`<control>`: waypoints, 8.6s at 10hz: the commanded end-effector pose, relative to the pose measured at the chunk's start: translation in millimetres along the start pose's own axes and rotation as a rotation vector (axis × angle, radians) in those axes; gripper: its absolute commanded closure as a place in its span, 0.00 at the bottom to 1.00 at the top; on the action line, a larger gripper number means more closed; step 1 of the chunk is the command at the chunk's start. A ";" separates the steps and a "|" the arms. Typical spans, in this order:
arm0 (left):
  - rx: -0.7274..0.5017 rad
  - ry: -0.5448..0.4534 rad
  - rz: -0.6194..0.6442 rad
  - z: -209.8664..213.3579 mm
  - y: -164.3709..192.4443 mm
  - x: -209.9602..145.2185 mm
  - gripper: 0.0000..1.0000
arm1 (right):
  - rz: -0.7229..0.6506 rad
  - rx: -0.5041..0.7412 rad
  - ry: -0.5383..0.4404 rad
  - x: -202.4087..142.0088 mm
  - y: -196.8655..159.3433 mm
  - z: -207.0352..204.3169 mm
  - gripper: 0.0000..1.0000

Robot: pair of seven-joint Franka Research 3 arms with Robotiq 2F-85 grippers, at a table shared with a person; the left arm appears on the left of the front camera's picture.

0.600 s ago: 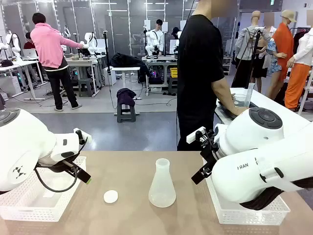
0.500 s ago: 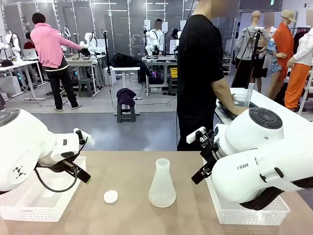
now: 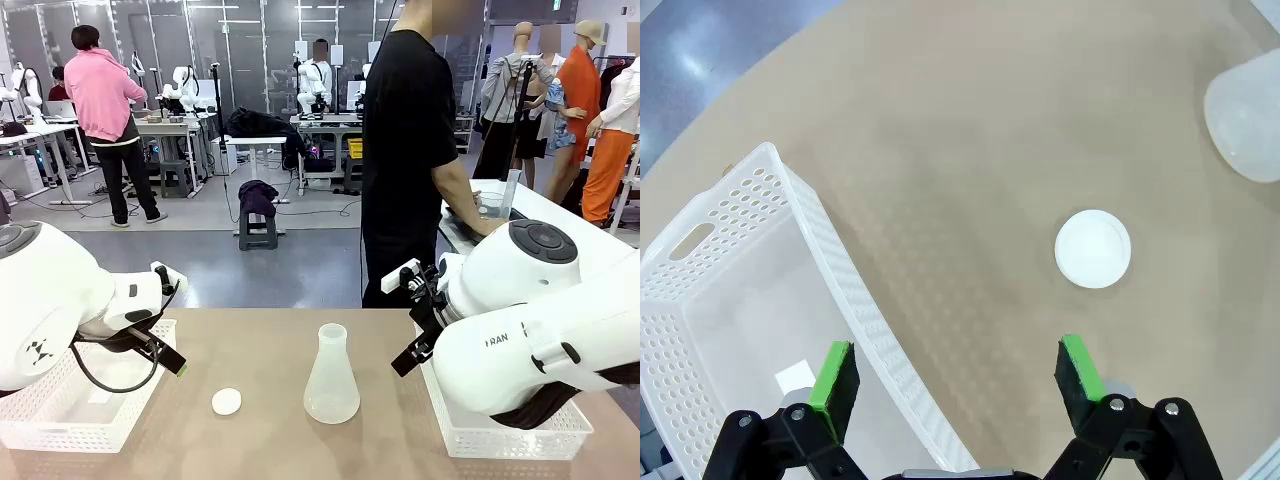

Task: Prepare the solutions needed for the experiment.
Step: Pick up the Plastic Funnel and insert it into the Big flask.

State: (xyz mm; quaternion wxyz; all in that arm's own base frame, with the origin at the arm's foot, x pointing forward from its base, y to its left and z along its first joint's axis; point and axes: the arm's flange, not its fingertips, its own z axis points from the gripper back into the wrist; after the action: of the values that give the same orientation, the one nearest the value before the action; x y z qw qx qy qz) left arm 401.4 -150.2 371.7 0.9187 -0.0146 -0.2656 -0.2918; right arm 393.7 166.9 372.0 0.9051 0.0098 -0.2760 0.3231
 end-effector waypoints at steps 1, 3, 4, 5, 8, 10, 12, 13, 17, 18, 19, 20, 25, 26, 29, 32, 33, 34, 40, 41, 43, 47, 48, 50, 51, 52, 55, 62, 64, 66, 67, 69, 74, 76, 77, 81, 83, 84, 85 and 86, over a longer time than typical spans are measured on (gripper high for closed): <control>0.000 0.000 0.000 0.0 0.1 0.0 0.00 | -0.002 0.000 0.000 0.0 -0.1 0.0 0.00; 0.000 0.000 0.000 0.0 0.1 0.0 0.00 | -0.002 0.000 0.000 0.0 -0.1 0.0 0.00; 0.000 0.000 0.000 0.0 0.1 0.0 0.00 | -0.002 0.000 0.000 0.0 -0.1 0.0 0.00; 0.000 0.000 0.000 0.0 0.1 0.0 0.00 | -0.002 0.000 0.000 0.0 -0.1 0.0 0.00; 0.000 0.000 0.000 0.0 0.1 0.0 0.00 | -0.002 0.000 0.000 0.0 -0.1 0.0 0.00; 0.000 0.000 0.000 0.0 0.1 0.0 0.00 | -0.002 0.000 0.000 0.0 -0.1 0.0 0.00; 0.000 0.000 0.000 0.0 0.1 0.0 0.00 | -0.002 0.000 0.000 0.0 -0.1 0.0 0.00; 0.000 0.000 0.000 0.0 0.1 0.0 0.00 | -0.002 0.000 0.000 0.0 -0.1 0.0 0.00; -0.096 -0.038 0.129 52.7 25.4 -5.1 0.00 | -0.061 0.018 -0.013 -9.8 -23.9 37.4 0.00; -0.194 -0.025 0.195 70.3 35.0 -10.8 0.00 | -0.079 0.033 -0.038 -9.8 -35.9 61.6 0.00; -0.282 -0.032 0.236 87.1 43.4 -16.6 0.00 | -0.138 0.064 -0.090 -6.9 -48.9 87.0 0.00; -0.354 -0.025 0.282 103.4 50.9 -24.3 0.00 | -0.170 0.067 -0.125 -2.5 -61.3 114.0 0.00; -0.589 -0.041 0.396 140.6 69.0 -45.5 0.00 | -0.596 0.582 -0.311 -0.7 -91.4 183.3 0.00; -0.630 -0.051 0.394 141.6 69.8 -44.3 0.00 | -0.691 0.635 -0.316 -5.2 -92.3 190.2 0.00; -0.771 -0.139 0.390 152.5 68.5 -35.4 0.00 | -0.814 0.830 -0.207 -19.0 -85.1 202.7 0.00; -0.983 -0.238 0.565 155.2 74.3 -35.9 0.00 | -0.892 0.872 -0.152 -36.3 -82.2 200.7 0.00; -1.027 -0.252 0.641 156.2 78.1 -39.1 0.00 | -0.887 0.881 -0.152 -41.4 -78.0 200.4 0.00; -1.058 -0.246 0.719 156.1 80.7 -42.3 0.00 | -0.888 0.892 -0.156 -44.3 -74.5 199.3 0.00; -1.209 -0.250 0.746 149.1 74.3 -41.0 0.00 | -0.757 0.759 -0.179 -44.9 -55.6 170.5 0.00; -1.208 -0.242 0.790 153.6 78.3 -42.1 0.00 | -0.870 0.950 -0.157 -26.2 -78.0 195.5 0.00; -1.208 -0.242 0.790 153.6 78.3 -42.1 0.00 | -0.870 0.950 -0.157 -26.2 -78.0 195.5 0.00; -1.208 -0.242 0.790 153.6 78.3 -42.1 0.00 | -0.847 0.933 -0.159 -27.7 -78.3 191.7 0.00; -1.208 -0.242 0.790 153.6 78.3 -42.1 0.00 | -0.652 0.773 -0.181 -18.1 -93.3 201.4 0.00; -1.208 -0.242 0.790 153.6 78.3 -42.1 0.00 | -0.213 0.684 -0.176 15.5 -143.3 203.9 0.00; -1.208 -0.242 0.790 153.6 78.3 -42.1 0.00 | -0.059 0.631 -0.175 35.0 -162.4 199.1 0.00; -1.208 -0.242 0.790 153.6 78.3 -42.1 0.00 | 0.123 0.608 -0.164 54.3 -175.8 192.0 0.00; -1.208 -0.242 0.790 153.6 78.3 -42.1 0.00 | 0.567 0.701 0.033 84.3 -196.1 179.1 0.00; -1.208 -0.242 0.790 153.6 78.3 -42.1 0.00 | 0.491 0.719 0.065 85.4 -184.8 170.6 0.00; -1.208 -0.242 0.790 153.6 78.3 -42.1 0.00 | 0.522 0.736 0.074 86.4 -192.0 171.1 0.00; -1.208 -0.242 0.790 153.6 78.3 -42.1 0.00 | 0.568 0.614 0.190 95.3 -215.2 127.1 0.00; -1.208 -0.242 0.790 153.6 78.3 -42.1 0.00 | 0.579 0.589 0.206 95.5 -224.1 105.3 0.00; -1.208 -0.242 0.790 153.6 78.3 -42.1 0.00 | 0.613 0.585 0.309 86.1 -230.3 65.2 0.00; -1.208 -0.242 0.790 153.6 78.3 -42.1 0.00 | 0.611 0.517 0.369 60.5 -224.8 5.7 0.00; -1.208 -0.242 0.790 153.6 78.3 -42.1 0.00 | 0.631 0.561 0.368 69.4 -229.8 19.4 0.00; -1.208 -0.242 0.790 153.6 78.3 -42.1 0.00 | 0.631 0.561 0.368 69.4 -229.8 19.4 0.00; -1.208 -0.242 0.790 153.6 78.3 -42.1 0.00 | 0.673 0.537 0.403 65.1 -227.3 9.0 0.00; -1.208 -0.242 0.790 153.6 78.3 -42.1 0.00 | 0.699 0.482 0.421 53.2 -223.3 -10.7 0.00; -1.208 -0.242 0.790 153.6 78.3 -42.1 0.00 | 0.710 0.497 0.422 47.3 -218.7 -19.1 0.00; -1.208 -0.242 0.790 153.6 78.3 -42.1 0.00 | 0.711 0.520 0.425 42.3 -214.4 -26.2 0.00; -1.208 -0.242 0.790 153.6 78.3 -42.1 0.00 | 0.712 0.533 0.425 37.4 -209.8 -33.3 0.00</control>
State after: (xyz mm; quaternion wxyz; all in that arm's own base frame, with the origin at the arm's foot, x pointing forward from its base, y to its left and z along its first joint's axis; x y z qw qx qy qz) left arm 340.6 -33.1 490.1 0.7583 -0.6376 -0.1322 -0.0300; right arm 560.9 28.6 402.7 0.7482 0.0815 0.0230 0.6581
